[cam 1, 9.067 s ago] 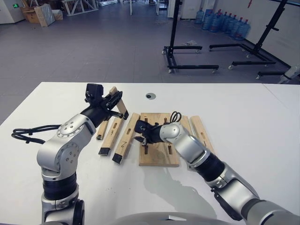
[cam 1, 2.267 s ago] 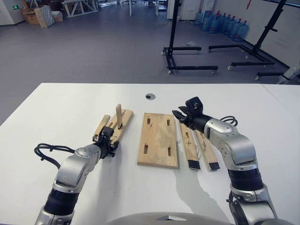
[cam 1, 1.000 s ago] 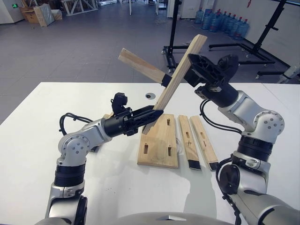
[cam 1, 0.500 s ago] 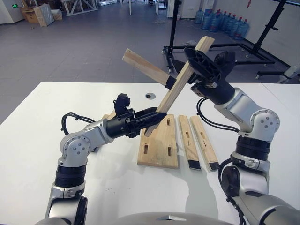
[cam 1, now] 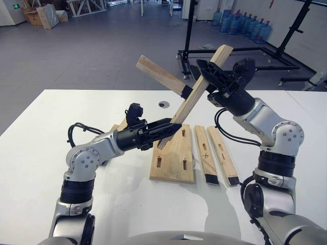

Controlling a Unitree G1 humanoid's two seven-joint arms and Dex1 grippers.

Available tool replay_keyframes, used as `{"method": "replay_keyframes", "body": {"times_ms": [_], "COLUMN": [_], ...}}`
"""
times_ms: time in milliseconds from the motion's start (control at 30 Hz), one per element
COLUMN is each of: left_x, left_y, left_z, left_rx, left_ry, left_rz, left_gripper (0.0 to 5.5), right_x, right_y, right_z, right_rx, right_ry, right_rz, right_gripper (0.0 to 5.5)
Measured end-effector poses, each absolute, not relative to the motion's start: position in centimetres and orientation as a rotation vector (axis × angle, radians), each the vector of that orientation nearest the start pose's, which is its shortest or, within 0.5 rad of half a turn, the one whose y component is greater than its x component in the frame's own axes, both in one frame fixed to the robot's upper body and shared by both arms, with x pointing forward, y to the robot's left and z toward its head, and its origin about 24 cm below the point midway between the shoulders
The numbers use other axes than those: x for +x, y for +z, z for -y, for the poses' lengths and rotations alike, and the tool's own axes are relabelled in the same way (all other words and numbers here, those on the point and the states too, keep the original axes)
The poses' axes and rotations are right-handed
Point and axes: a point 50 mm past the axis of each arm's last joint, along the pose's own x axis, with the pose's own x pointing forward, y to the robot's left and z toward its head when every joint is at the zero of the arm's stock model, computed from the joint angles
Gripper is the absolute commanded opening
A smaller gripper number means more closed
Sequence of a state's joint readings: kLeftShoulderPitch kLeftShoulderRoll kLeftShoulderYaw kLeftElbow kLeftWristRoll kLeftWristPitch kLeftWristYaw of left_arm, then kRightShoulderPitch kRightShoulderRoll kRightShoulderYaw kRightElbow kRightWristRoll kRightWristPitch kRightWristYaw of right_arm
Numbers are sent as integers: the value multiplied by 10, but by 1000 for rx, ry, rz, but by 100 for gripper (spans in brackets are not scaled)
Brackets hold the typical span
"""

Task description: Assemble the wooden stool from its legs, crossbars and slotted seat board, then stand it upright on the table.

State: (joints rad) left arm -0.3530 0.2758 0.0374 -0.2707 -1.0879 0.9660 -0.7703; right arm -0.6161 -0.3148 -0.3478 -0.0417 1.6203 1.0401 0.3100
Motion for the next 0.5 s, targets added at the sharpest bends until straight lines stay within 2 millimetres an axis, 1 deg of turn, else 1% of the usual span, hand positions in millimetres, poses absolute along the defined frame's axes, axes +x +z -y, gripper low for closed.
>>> {"method": "replay_keyframes", "body": {"times_ms": [267, 300, 400, 467, 500], "left_x": [245, 245, 246, 247, 247], "left_y": [154, 154, 154, 156, 157], "left_z": [-98, -98, -97, -99, -99], "left_rx": [-672, -672, -668, -670, -673], "left_ry": [-1437, -1436, -1423, -1414, -1411], "left_rz": [-179, -182, -184, -176, -172], "left_gripper": [202, 239, 278, 316, 325], "right_x": [282, 282, 282, 284, 284], "right_y": [227, 226, 223, 223, 223], "right_z": [153, 154, 157, 158, 159], "right_rx": [959, 957, 957, 950, 947], "right_ry": [1223, 1220, 1195, 1184, 1180], "right_rz": [20, 24, 36, 48, 52], "right_gripper": [207, 207, 206, 206, 206]}}
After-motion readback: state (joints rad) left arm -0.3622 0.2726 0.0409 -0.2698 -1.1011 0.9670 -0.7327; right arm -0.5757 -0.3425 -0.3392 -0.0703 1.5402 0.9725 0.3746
